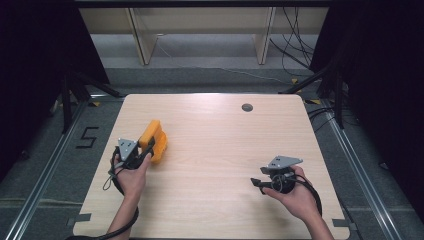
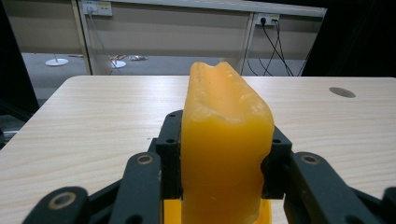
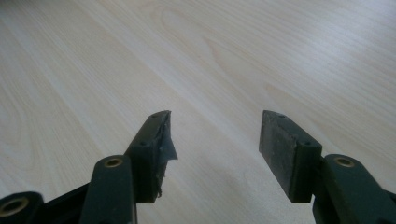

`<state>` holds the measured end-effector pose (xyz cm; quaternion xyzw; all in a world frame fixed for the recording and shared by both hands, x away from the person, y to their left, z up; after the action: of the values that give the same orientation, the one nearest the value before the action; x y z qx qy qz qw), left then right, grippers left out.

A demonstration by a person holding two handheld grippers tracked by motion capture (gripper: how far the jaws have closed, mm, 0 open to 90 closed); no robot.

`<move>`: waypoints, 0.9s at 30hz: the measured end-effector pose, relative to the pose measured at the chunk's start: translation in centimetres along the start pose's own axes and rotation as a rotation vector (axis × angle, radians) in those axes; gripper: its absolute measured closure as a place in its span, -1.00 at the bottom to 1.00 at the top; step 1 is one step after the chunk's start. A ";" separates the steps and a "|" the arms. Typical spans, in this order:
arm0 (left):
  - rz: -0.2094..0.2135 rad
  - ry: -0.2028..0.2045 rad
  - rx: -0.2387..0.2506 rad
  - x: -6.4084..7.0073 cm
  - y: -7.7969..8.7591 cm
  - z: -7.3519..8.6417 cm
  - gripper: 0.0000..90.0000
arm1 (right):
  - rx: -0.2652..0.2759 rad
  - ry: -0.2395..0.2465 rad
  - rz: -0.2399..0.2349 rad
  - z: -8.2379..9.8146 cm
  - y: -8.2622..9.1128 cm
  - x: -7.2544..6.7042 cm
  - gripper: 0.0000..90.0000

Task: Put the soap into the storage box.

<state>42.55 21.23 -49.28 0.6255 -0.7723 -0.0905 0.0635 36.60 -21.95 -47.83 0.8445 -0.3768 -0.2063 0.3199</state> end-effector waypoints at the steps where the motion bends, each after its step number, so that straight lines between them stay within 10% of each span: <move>1: -0.001 0.004 0.000 0.0 0.0 0.0 0.34 | 0.000 0.000 0.000 0.0 0.0 0.0 -0.01; 27: 0.008 -0.023 -0.057 0.4 -0.5 1.0 0.32 | -0.025 -0.021 -0.021 0.0 -0.1 -0.4 -0.02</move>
<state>42.76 20.79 -50.42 0.6193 -0.7726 -0.1196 0.0726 36.36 -21.63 -47.87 0.8419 -0.3688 -0.2232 0.3245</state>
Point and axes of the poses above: each handheld gripper's, and its own axes: y roughly backward along the jaws, z roughly out of its underside, x roughly to its right, the point moved 2 cm from there along -y, roughly forward along the jaws, and after that the axes turned 8 degrees about -y, right-handed, at the moved point
